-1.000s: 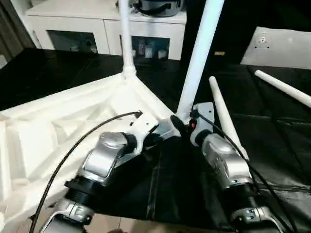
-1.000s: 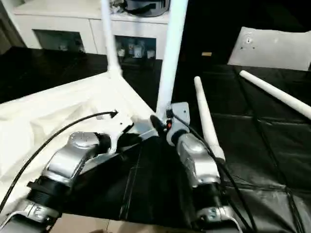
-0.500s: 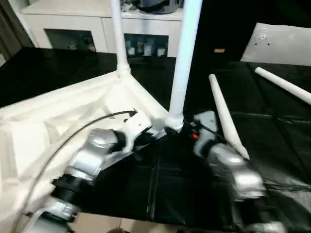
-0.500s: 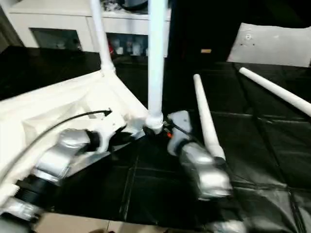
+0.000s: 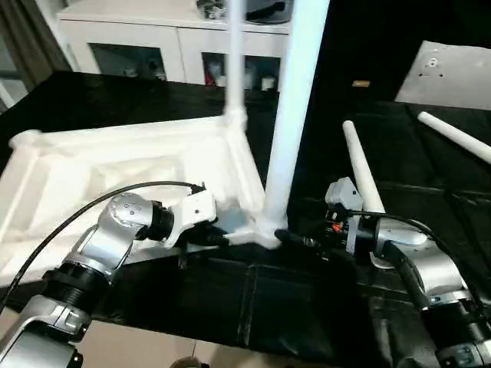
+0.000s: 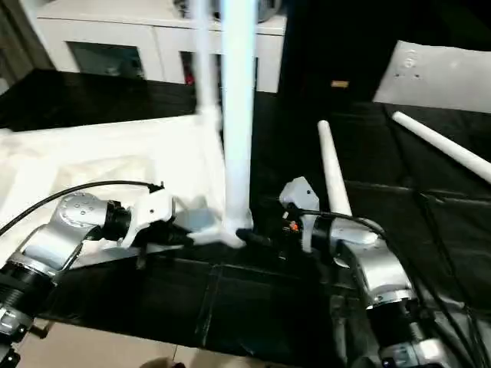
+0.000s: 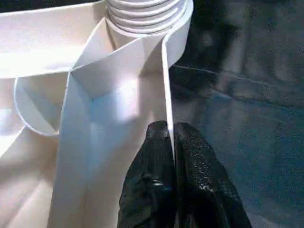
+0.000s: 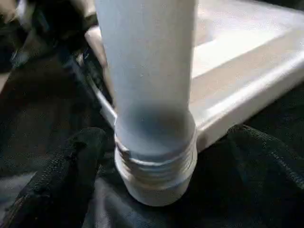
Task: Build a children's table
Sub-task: Rotate leg to tighten
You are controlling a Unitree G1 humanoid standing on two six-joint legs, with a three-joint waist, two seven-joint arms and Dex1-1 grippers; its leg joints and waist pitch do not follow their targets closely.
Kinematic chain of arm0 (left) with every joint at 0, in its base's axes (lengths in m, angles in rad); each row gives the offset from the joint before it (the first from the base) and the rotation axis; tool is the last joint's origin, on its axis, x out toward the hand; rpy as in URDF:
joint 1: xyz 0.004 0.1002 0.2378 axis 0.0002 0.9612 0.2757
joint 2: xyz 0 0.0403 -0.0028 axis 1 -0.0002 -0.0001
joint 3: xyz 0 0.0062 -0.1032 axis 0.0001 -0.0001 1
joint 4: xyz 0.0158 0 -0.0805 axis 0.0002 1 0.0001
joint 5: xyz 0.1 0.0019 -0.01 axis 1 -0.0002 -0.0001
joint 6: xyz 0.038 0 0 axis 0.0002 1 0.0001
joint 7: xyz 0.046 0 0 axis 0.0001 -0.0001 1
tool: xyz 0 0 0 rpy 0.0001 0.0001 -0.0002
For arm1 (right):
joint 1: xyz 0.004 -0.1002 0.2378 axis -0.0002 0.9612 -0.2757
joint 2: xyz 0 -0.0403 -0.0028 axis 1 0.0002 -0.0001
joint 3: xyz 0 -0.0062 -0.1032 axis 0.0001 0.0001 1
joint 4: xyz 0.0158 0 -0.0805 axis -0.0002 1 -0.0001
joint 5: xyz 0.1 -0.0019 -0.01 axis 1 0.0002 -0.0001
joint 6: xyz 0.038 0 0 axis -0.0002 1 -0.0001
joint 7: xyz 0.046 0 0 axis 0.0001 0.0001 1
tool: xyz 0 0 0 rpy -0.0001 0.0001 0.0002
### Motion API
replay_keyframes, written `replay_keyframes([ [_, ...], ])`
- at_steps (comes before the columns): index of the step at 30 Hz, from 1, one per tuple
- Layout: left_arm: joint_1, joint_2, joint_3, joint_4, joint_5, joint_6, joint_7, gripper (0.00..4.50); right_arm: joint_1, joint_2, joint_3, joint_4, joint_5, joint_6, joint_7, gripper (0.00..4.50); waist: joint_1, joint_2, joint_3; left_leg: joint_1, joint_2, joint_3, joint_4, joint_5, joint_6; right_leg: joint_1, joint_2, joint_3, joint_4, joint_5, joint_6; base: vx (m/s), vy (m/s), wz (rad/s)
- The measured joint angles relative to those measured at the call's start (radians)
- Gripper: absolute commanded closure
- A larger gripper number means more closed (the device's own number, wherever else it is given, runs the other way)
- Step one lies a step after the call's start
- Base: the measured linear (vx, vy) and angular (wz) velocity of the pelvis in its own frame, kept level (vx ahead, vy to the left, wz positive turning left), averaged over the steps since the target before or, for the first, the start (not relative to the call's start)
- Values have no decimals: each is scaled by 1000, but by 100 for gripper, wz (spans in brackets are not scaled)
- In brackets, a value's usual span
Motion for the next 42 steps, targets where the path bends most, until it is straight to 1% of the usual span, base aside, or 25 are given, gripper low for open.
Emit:
replay_keyframes([
  [4,-5,15,-18,7,-7,-31,-57,450,-6,-5,37,21,-6,-6,51,5,7,0,0,0,0,0,1,0,0,0,0,0,0,0,0,0,0,0],
  [5,-6,16,-23,7,-7,-37,-68,450,-7,-6,43,24,-6,-6,61,32,7,0,0,-1,0,0,2,0,0,0,-1,0,0,0,0,0,0,0],
  [6,-8,18,-28,8,-7,-41,-78,450,-7,-7,49,27,-6,-6,74,32,8,0,0,-1,0,0,2,0,0,0,-1,0,0,0,0,0,0,0],
  [9,-19,19,-36,9,-7,-49,-97,450,-7,-9,65,28,-6,-6,100,52,13,0,0,0,0,0,2,0,0,1,-1,0,1,0,0,0,0,0],
  [10,-20,19,-38,10,-7,-49,-101,450,-7,-9,66,28,-6,-6,104,73,14,0,0,0,0,0,2,0,0,1,-1,0,1,0,0,0,0,0],
  [13,-24,19,-43,17,-6,-61,-103,450,-8,-7,69,30,-6,-8,116,89,14,0,0,0,0,0,2,0,0,1,-1,0,1,0,0,0,0,0],
  [15,-28,18,-45,28,-6,-71,-110,450,-17,0,74,47,-6,-20,120,121,13,0,0,0,0,0,2,0,0,1,-1,0,1,0,0,0,0,0],
  [18,-30,18,-46,30,-5,-74,-112,450,-26,10,90,58,-7,-27,122,126,13,0,0,0,0,0,2,0,0,1,-1,-1,2,0,0,0,0,0],
  [20,-30,19,-46,32,-5,-79,-112,450,-26,12,90,59,-7,-28,122,156,13,0,0,0,0,0,3,0,0,1,-1,-1,2,0,0,0,0,0],
  [24,-30,19,-46,37,-5,-86,-114,450,-26,16,90,61,-7,-28,122,170,12,0,0,0,1,0,3,0,0,1,-1,-1,2,0,0,0,0,0],
  [27,-30,19,-45,41,-6,-87,-114,450,-24,20,89,60,-5,-25,123,173,12,0,0,0,1,0,3,0,0,1,0,-1,2,0,0,0,0,0],
  [32,-18,0,-29,33,-13,-62,-88,450,28,35,61,11,10,4,86,173,19,0,0,1,1,0,3,0,0,2,-1,-1,2,0,0,0,0,0],
  [35,-4,-23,-7,24,-10,-20,-29,450,60,60,26,-5,18,23,11,173,21,0,0,3,0,0,3,0,0,4,-1,0,2,1,-1,0,0,0],
  [36,8,-45,11,12,-5,16,25,450,82,94,-1,-7,16,26,-58,173,19,0,0,5,0,0,4,0,0,5,-1,0,2,1,-1,0,0,0],
  [37,15,-56,21,1,-1,44,57,450,89,115,-14,-7,12,27,-104,173,15,1,0,5,0,0,4,0,0,5,-1,0,2,0,0,0,0,0],
  [39,26,-78,35,-26,3,110,119,450,91,163,-37,-7,-5,39,-212,173,-2,2,0,6,0,0,4,0,0,5,-1,1,2,-1,2,0,0,0],
  [41,46,-121,56,-53,5,170,189,450,102,210,-70,-5,-16,42,-312,173,-15,2,0,7,0,1,4,0,0,5,-1,1,2,-1,2,0,0,0],
  [42,59,-157,73,-77,6,223,240,450,106,247,-95,-6,-24,47,-385,174,-26,2,0,8,0,1,4,0,0,6,-1,1,1,-1,2,0,0,0],
])
